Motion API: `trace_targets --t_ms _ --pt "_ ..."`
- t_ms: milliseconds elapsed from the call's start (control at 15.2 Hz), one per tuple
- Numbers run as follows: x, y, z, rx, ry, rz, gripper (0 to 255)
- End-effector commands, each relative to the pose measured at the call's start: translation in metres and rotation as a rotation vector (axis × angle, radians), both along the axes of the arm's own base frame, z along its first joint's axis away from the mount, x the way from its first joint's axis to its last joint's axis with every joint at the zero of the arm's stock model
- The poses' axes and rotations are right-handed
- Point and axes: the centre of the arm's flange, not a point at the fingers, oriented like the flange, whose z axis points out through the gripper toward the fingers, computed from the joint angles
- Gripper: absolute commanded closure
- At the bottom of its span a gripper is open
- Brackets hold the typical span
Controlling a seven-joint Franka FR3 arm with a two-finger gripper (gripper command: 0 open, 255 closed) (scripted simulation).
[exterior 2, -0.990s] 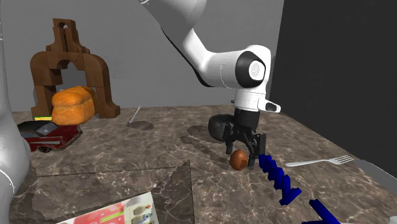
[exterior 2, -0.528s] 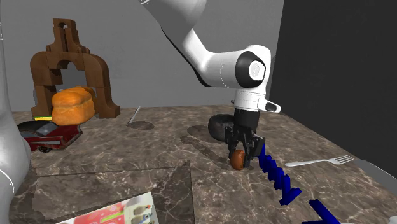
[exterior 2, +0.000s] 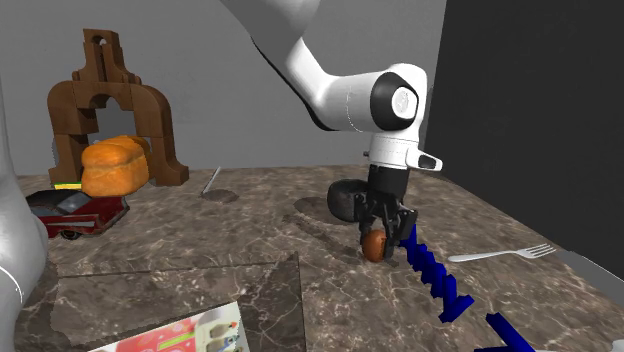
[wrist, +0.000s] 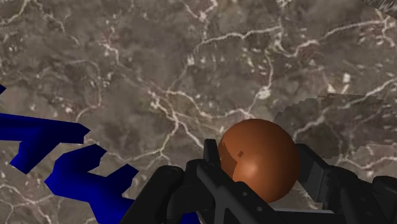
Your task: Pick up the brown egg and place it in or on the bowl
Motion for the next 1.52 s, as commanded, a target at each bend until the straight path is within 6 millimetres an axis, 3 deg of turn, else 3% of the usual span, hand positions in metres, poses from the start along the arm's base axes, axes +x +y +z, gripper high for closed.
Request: trace_targets --t_ms 0,1452 --pt "0.000 0.000 0.009 0.000 0.000 0.000 255" --pt "0.000 0.000 0.125 0.000 0.000 0.000 255"
